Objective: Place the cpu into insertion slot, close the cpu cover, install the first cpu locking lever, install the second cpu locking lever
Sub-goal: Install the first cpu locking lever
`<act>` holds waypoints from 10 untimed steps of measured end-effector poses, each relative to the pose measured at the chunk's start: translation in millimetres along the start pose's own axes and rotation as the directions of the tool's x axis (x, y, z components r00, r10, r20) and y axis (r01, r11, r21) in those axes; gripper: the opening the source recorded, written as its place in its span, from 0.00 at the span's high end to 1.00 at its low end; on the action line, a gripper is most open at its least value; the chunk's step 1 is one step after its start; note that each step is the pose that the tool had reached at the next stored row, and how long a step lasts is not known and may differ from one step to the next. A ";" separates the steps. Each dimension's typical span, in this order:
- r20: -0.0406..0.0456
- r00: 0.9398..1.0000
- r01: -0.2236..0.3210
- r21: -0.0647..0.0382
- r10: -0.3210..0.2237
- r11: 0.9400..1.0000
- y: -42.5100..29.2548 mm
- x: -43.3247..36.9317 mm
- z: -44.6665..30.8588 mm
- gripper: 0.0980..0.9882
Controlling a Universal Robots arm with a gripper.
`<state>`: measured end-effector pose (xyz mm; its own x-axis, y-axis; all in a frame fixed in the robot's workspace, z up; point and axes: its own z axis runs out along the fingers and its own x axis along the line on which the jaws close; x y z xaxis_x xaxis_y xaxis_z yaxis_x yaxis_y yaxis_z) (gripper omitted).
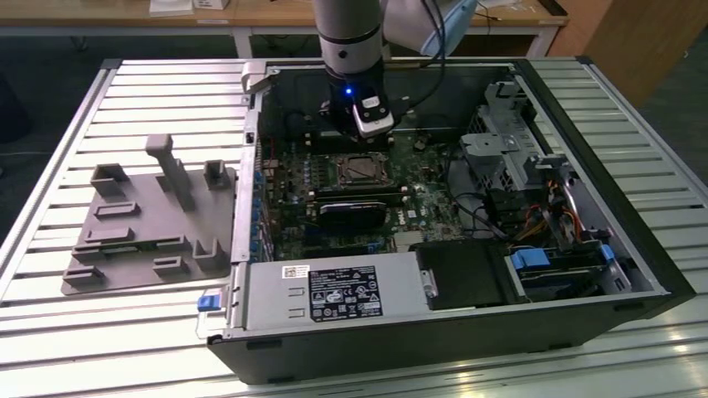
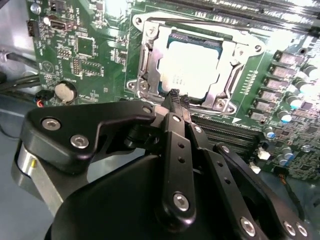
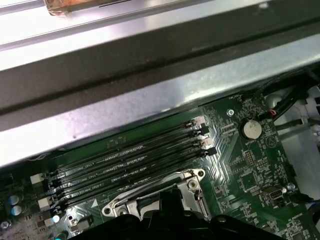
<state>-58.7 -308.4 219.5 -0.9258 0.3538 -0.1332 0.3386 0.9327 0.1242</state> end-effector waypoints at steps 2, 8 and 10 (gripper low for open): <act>0.000 1.000 0.000 0.000 0.000 1.000 0.0 0.0 0.0 1.00; 0.012 1.000 0.006 0.033 -0.006 0.999 0.0 0.0 0.1 1.00; 0.017 1.000 0.009 0.049 -0.009 0.999 0.1 0.0 0.1 1.00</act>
<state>-58.7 -308.3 219.4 -0.9259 0.3462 -0.1511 0.3385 0.9380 0.0748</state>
